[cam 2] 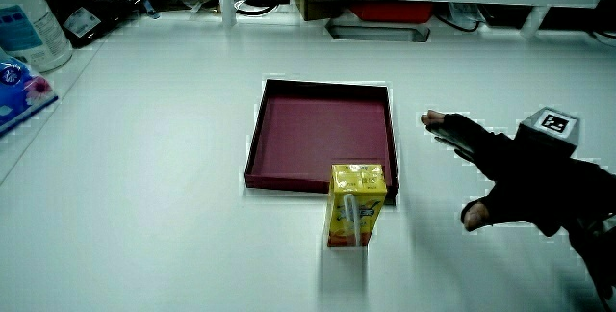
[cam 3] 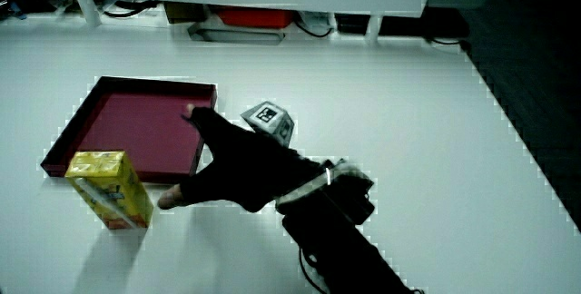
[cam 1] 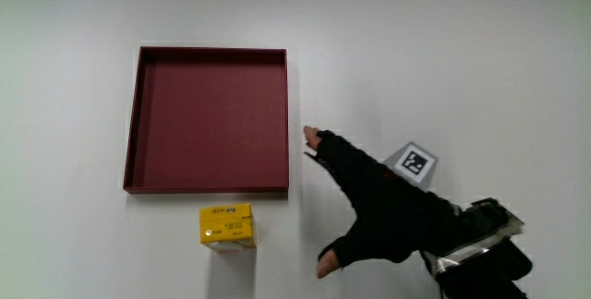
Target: Pick ice redtea
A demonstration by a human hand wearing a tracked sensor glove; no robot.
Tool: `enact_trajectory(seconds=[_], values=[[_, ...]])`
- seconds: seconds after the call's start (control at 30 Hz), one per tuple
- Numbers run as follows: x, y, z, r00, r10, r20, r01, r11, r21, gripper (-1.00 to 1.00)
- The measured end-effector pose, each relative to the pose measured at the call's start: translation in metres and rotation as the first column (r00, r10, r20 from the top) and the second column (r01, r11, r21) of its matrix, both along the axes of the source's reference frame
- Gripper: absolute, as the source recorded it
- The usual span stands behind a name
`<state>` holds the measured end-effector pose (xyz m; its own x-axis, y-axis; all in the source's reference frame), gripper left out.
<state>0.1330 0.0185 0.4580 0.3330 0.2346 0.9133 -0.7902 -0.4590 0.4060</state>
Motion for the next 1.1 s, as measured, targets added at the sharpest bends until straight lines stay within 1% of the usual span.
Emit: enact_trajectory(seconds=[0.03,0.07,0.1,0.13,0.2,0.27,0.37,0.4,0.43,0.47,0.5,0.53,0.57,0.6,0.63,0.67,0.7,0.73,0.8,0.83,0.87,0.9,0.93,0.97,1.03,1.07,1.1], values=[[-0.004,0.001,0.003,1.0,-0.023,-0.015,0.024,0.9995,0.02,0.0],[-0.008,0.002,0.007,1.0,-0.028,-0.011,0.028,0.9984,0.05,0.0],[-0.013,0.003,0.009,0.999,-0.032,0.019,0.031,0.9977,0.06,0.0],[-0.016,0.003,0.011,0.999,-0.042,0.007,0.042,0.9967,0.07,0.0],[-0.023,0.004,0.015,0.999,-0.05,0.023,0.048,0.9955,0.082,0.0],[-0.029,0.006,0.019,0.997,-0.058,0.05,0.054,0.9951,0.083,0.0],[-0.038,0.008,0.024,0.997,-0.077,0.03,0.075,0.994,0.08,0.0],[-0.042,0.009,0.024,0.997,-0.074,0.038,0.071,0.9956,0.06,0.0],[-0.045,0.01,0.027,0.996,-0.079,0.044,0.077,0.9957,0.052,0.0],[-0.049,0.011,0.03,0.994,-0.08,0.073,0.076,0.9959,0.047,0.0],[-0.052,0.012,0.033,0.995,-0.087,0.057,0.084,0.9952,0.052,0.0],[-0.057,0.014,0.03,0.994,-0.09,0.069,0.089,0.9958,0.025,0.0],[-0.061,0.015,0.033,0.992,-0.097,0.079,0.094,0.9946,0.045,0.0],[-0.064,0.016,0.034,0.992,-0.099,0.082,0.095,0.9943,0.047,0.0],[-0.067,0.017,0.036,0.992,-0.099,0.081,0.093,0.9932,0.07,0.0],[-0.07,0.018,0.037,0.992,-0.104,0.077,0.1,0.9932,0.06,0.0],[-0.073,0.018,0.039,0.99,-0.108,0.085,0.102,0.9921,0.073,0.0],[-0.076,0.018,0.041,0.988,-0.105,0.109,0.097,0.9923,0.077,0.0],[-0.081,0.019,0.04,0.988,-0.117,0.097,0.11,0.9912,0.074,0.0],[-0.084,0.02,0.041,0.984,-0.117,0.137,0.104,0.9897,0.098,0.0],[-0.085,0.02,0.04,0.982,-0.114,0.152,0.098,0.9892,0.11,0.0],[-0.085,0.02,0.042,0.982,-0.112,0.153,0.097,0.99,0.103,0.0],[-0.085,0.02,0.041,0.982,-0.108,0.153,0.092,0.99,0.107,0.0],[-0.085,0.02,0.041,0.981,-0.095,0.17,0.08,0.9921,0.097,0.0],[-0.083,0.019,0.043,0.984,-0.078,0.16,0.065,0.9941,0.087,0.03],[-0.083,0.019,0.044,0.982,-0.063,0.179,0.047,0.995,0.088,0.06],[-0.082,0.018,0.044,0.982,-0.047,0.183,0.029,0.9942,0.103,0.09]])
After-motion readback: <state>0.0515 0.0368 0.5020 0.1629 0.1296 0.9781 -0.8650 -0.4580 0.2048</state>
